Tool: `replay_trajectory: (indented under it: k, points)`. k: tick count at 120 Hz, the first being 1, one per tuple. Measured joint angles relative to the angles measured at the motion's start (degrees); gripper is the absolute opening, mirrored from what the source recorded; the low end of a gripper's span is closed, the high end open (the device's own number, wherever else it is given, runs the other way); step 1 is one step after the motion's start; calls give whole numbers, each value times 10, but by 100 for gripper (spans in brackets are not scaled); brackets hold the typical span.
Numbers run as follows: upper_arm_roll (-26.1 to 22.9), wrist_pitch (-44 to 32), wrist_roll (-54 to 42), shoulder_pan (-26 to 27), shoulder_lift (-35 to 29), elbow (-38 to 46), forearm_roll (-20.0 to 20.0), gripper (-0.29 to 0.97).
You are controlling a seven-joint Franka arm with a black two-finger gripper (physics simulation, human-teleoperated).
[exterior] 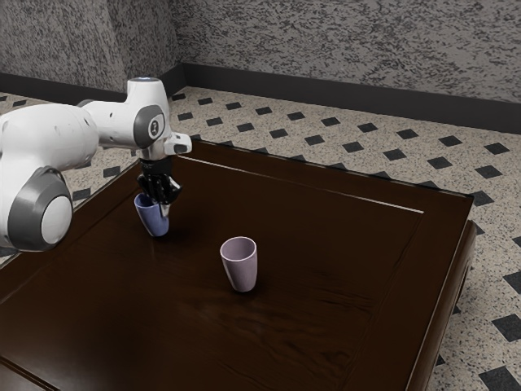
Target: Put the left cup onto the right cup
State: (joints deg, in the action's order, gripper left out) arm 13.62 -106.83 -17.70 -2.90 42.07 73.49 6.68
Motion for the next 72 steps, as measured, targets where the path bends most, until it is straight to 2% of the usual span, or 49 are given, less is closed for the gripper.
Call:
replay_trajectory:
  k: [32, 72]
  points:
    - [-1, -1, 1, 1, -11, 1, -5, -9]
    - [-7, 3, 2, 9, -88, 22, -15, -10]
